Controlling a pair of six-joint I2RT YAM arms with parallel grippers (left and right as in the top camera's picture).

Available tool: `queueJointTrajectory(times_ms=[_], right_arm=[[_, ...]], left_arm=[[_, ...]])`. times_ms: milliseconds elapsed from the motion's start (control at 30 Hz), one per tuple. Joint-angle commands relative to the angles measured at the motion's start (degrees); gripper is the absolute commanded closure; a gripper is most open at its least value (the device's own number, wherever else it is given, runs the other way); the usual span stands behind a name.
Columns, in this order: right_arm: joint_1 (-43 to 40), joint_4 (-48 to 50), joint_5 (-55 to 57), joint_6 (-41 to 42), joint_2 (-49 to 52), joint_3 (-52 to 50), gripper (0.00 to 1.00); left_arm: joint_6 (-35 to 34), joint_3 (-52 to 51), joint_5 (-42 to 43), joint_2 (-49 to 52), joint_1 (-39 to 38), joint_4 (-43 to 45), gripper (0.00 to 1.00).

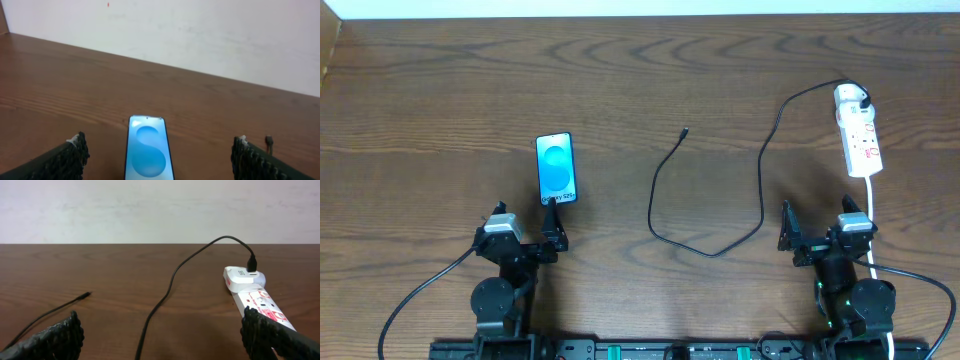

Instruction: Plug charger to phone and switch on socket

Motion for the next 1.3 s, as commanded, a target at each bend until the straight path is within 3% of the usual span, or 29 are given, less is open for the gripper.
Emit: queueJointTrajectory(times_ms=[0,633,967,1267], right_arm=[[0.3,-0.3,0.3,0.2,-0.4,-0.1,0.01],[0.3,-0.3,0.3,0.2,-0.4,-0.1,0.01],[0.3,-0.3,0.3,0.2,-0.4,-0.1,0.01],[0.3,-0.3,0.3,0.2,-0.4,-0.1,0.01]], left_arm=[[0.5,2.4,0.0,2.3,0.2,-1.2,0.08],[0.5,31.3,9.6,41.9,0.2,-4.2,0.08],[0.9,54.8,10.6,64.6,0.2,-22.8,0.08],[7.6,76.9,10.5,81.7,0.2,-44.7,0.08]])
